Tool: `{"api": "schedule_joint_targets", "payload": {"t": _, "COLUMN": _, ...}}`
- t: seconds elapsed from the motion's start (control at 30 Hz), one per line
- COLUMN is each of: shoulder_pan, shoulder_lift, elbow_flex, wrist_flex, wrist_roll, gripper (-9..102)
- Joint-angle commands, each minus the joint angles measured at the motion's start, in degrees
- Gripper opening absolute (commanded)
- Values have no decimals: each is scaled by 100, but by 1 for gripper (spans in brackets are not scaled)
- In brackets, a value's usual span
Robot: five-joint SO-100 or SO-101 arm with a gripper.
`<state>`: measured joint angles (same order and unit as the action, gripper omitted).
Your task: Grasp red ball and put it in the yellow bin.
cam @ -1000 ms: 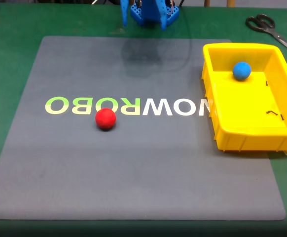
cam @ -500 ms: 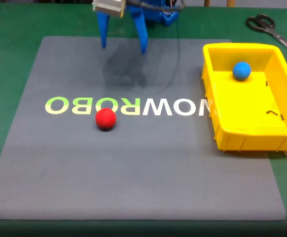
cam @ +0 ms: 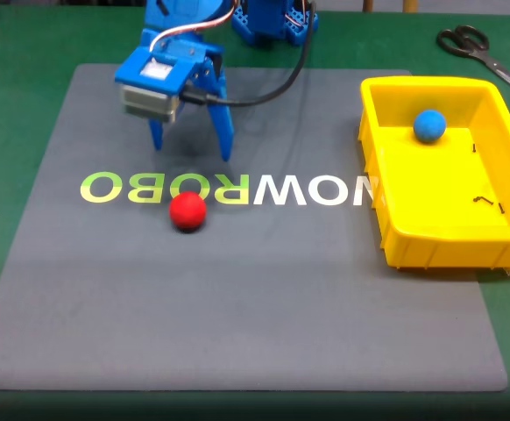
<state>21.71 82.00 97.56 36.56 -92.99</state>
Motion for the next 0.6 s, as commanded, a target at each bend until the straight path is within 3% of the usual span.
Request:
{"api": "schedule_joint_targets", "payload": {"t": 0.0, "shoulder_pan": 79, "shoulder_lift": -237, "elbow_flex": -800, "wrist_flex": -79, "wrist_roll": 132, "gripper": 36}}
{"api": "schedule_joint_targets", "payload": {"t": 0.57, "shoulder_pan": -193, "shoulder_lift": -1723, "elbow_flex": -2268, "wrist_flex": -62, "wrist_roll": 272, "gripper": 36}}
